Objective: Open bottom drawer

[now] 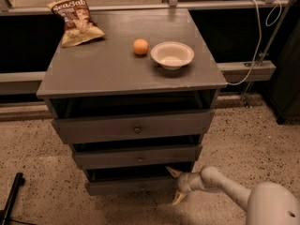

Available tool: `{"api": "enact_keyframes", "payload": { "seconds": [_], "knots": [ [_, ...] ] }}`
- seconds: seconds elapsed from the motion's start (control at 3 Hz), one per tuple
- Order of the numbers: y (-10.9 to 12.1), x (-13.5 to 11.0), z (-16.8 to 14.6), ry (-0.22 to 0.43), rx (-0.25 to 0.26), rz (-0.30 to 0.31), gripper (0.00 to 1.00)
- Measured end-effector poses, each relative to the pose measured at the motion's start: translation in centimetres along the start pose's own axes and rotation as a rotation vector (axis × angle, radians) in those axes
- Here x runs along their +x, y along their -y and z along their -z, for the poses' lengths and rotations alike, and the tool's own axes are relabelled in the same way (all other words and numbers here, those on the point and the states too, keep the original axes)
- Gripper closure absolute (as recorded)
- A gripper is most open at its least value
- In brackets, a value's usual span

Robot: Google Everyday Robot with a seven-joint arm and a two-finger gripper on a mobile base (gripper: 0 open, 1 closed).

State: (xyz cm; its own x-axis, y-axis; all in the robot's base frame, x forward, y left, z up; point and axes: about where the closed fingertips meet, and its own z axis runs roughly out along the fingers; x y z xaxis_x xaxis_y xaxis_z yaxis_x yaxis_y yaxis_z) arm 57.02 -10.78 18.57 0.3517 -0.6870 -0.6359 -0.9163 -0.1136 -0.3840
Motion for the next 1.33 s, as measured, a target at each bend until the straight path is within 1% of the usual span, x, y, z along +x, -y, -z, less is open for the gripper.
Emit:
{"api": "enact_keyframes", "payload": {
  "seconds": [0.33, 0.67, 1.0, 1.33],
  "knots": [
    [0.3, -0.5, -0.6, -0.026, -0.032, 0.029, 0.0],
    [0.5, 0.6, -1.6, -0.044, -0.074, 0.013, 0.24],
    [0.7, 1.1, -1.8, -0.049, -0.09, 0.007, 0.47],
    [0.0, 0.4, -1.3, -0.025, -0.108, 0.016, 0.59]
  ]
}}
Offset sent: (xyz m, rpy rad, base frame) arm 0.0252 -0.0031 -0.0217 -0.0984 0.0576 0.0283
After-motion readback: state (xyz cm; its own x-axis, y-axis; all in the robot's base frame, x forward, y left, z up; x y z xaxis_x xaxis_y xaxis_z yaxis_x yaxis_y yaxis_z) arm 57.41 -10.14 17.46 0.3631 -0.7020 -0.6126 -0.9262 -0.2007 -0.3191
